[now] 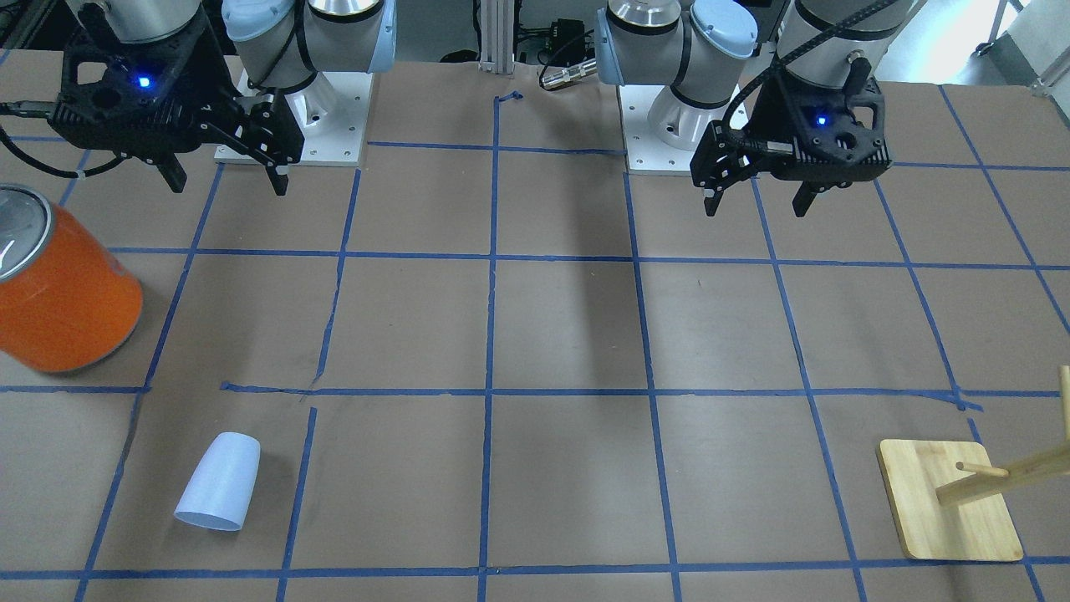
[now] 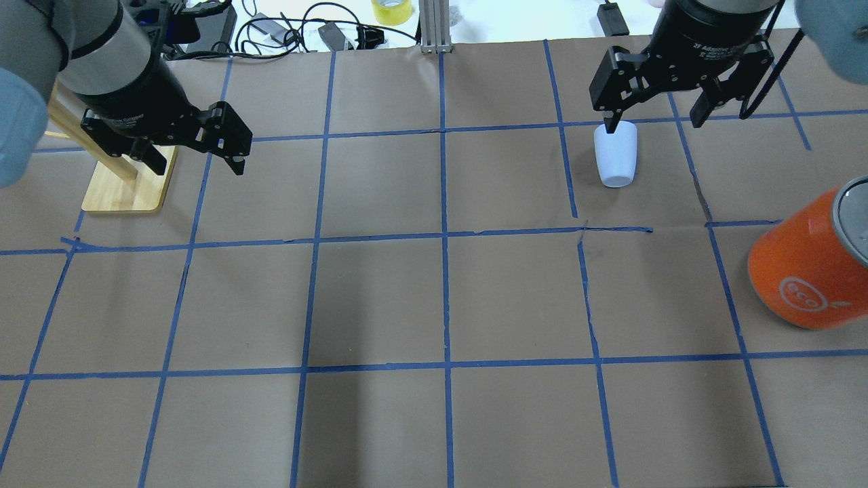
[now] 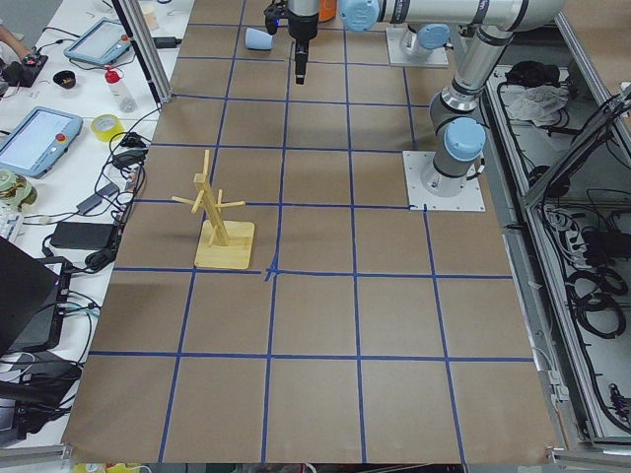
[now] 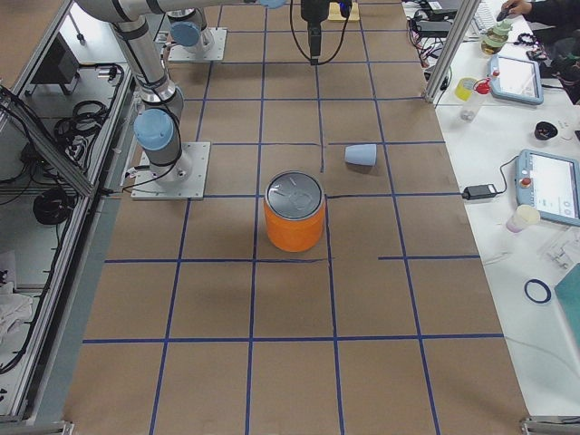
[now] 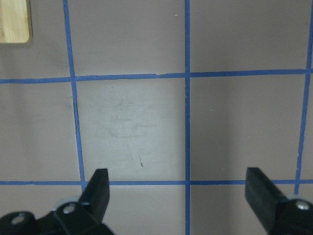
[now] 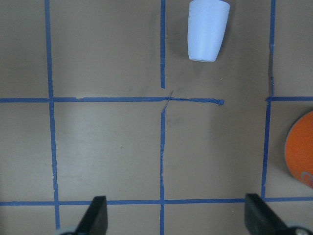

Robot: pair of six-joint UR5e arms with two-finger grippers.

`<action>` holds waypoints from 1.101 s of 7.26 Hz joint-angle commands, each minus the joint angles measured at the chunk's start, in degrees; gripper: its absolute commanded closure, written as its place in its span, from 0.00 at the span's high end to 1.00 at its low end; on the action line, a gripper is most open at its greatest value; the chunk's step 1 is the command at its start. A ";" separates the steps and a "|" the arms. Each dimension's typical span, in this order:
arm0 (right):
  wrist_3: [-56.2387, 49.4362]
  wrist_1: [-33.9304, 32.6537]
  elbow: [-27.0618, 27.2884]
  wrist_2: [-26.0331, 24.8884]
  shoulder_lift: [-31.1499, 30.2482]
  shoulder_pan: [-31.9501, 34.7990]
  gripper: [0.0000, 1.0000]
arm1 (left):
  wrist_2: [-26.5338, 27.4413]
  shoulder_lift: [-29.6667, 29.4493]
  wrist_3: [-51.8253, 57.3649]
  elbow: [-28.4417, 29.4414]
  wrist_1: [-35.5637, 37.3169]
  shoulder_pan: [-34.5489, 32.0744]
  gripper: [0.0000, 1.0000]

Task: Flip cup

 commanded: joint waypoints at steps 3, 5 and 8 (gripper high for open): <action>-0.09 -0.11 0.01 0.09 -0.05 -0.26 1.00 | -0.03 0.00 0.00 0.00 0.00 0.00 1.00; 0.09 -0.03 -0.42 -0.17 0.04 -0.44 1.00 | -0.03 0.00 0.00 0.00 0.00 0.00 1.00; 0.26 -2.81 0.01 -0.09 5.37 -0.70 1.00 | -0.12 0.00 0.00 0.00 0.00 0.00 1.00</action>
